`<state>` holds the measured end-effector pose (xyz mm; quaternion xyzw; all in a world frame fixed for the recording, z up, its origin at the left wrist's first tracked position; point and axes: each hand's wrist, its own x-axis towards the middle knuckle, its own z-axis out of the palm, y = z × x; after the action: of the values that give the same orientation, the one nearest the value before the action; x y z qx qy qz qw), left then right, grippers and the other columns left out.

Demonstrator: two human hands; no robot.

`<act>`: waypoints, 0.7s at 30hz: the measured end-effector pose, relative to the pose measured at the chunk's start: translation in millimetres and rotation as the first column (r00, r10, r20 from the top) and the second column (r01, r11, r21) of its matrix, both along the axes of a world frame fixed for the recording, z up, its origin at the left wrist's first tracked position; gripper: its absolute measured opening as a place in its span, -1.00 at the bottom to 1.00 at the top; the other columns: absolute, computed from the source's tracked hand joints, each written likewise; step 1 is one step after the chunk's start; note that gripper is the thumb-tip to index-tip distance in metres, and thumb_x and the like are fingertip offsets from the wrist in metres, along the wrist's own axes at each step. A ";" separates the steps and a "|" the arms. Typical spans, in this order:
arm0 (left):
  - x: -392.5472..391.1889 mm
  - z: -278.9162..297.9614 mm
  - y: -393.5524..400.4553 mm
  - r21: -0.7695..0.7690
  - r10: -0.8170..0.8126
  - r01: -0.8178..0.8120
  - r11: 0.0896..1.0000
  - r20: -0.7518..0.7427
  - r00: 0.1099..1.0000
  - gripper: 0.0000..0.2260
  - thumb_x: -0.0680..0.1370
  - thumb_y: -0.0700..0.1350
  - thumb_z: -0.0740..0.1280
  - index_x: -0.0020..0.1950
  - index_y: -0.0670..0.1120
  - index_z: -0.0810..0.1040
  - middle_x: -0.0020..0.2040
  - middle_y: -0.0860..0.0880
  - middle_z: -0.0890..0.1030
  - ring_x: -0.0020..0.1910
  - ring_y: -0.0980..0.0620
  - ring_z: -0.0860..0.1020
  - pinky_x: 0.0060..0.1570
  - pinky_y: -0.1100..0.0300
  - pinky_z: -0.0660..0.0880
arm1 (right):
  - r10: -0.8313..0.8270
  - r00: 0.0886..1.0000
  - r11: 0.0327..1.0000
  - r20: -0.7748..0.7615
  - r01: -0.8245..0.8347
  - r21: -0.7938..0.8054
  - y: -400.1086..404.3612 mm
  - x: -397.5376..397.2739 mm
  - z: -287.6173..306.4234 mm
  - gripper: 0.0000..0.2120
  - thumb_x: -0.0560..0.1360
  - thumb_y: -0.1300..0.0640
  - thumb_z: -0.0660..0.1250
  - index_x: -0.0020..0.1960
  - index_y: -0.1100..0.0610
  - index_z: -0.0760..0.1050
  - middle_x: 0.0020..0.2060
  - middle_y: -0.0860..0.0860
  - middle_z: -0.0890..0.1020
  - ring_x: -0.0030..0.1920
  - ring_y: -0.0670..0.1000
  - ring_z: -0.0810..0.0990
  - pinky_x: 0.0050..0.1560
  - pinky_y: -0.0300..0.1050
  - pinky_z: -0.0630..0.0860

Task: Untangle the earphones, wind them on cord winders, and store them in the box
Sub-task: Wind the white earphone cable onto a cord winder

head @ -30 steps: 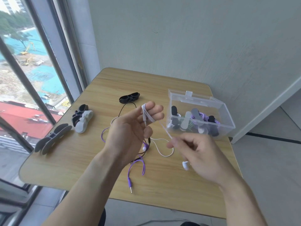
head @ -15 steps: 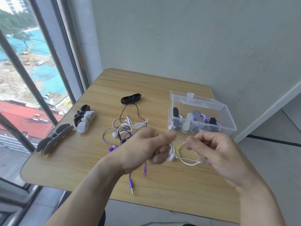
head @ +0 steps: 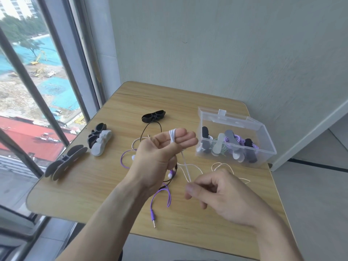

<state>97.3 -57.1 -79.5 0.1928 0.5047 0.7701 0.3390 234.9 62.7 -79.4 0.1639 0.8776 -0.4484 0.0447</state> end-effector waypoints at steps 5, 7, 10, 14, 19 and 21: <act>7.1 -10.6 2.2 -0.286 -0.211 0.089 0.954 -0.434 0.876 -0.73 0.42 -0.40 0.20 0.00 -0.20 0.60 -0.10 -0.05 0.73 -0.13 0.05 0.70 -0.18 0.30 0.56 | 0.072 0.996 0.993 -0.045 -0.076 -0.093 -1.1 2.8 4.6 -0.72 0.54 -0.16 0.38 -0.12 0.02 0.70 -0.43 -0.03 0.59 -0.38 -0.08 0.46 -0.30 -0.15 0.38; 10.0 -10.1 2.5 -0.406 -0.373 0.195 0.893 -0.424 0.826 -0.81 0.41 -0.30 0.20 -0.11 -0.19 0.59 -0.25 -0.01 0.66 -0.31 0.13 0.60 -0.29 0.37 0.46 | 0.012 0.993 0.981 -0.122 -0.035 -0.191 4.3 6.7 8.8 -0.66 0.48 -0.16 0.39 -0.13 0.12 0.69 -0.35 0.10 0.62 -0.36 -0.08 0.45 -0.28 -0.18 0.40; 13.5 -4.4 1.7 -0.489 -0.578 0.402 0.774 -0.285 0.765 -0.75 0.50 -0.07 0.19 -0.22 -0.19 0.56 -0.37 -0.08 0.56 -0.42 0.04 0.43 -0.39 0.33 0.33 | -0.139 0.969 0.966 -0.206 0.087 -0.244 16.9 14.3 14.4 -0.58 0.49 -0.23 0.33 -0.25 0.10 0.67 -0.48 -0.02 0.48 -0.36 -0.02 0.34 -0.28 -0.21 0.32; 16.1 1.5 2.1 -0.496 -0.535 0.375 0.783 -0.230 0.813 -0.63 0.53 0.07 0.23 -0.40 -0.11 0.42 -0.52 -0.02 0.34 -0.48 0.02 0.24 -0.45 0.24 0.20 | -0.268 0.944 0.948 -0.191 0.223 -0.227 27.5 18.7 11.1 -0.59 0.46 -0.31 0.34 -0.44 -0.10 0.58 -0.48 -0.01 0.27 -0.23 0.09 0.42 -0.16 0.00 0.25; 8.8 4.5 5.1 -0.132 -0.136 0.164 0.978 0.199 0.970 -0.61 0.64 -0.09 0.19 -0.40 -0.03 0.31 -0.49 0.00 0.26 -0.53 0.06 0.17 -0.41 0.17 0.00 | -0.261 0.959 0.949 -0.112 0.234 -0.210 24.9 14.4 8.1 -0.62 0.43 -0.25 0.32 -0.26 0.06 0.64 -0.45 0.02 0.37 -0.38 0.02 0.29 -0.28 -0.09 0.28; 2.9 6.5 3.3 0.022 -0.094 0.092 0.996 0.309 0.946 -0.65 0.67 -0.05 0.15 -0.32 -0.05 0.36 -0.44 0.00 0.36 -0.50 0.07 0.27 -0.44 0.21 0.04 | -0.240 0.969 0.952 -0.058 0.223 -0.211 22.4 11.8 5.3 -0.61 0.47 -0.23 0.30 -0.20 0.08 0.63 -0.44 0.00 0.42 -0.38 0.01 0.32 -0.29 -0.12 0.32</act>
<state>100.2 -53.8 -73.0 0.0944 0.4327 0.7760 0.4491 246.8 85.1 -74.1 0.2415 0.8031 -0.5440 -0.0284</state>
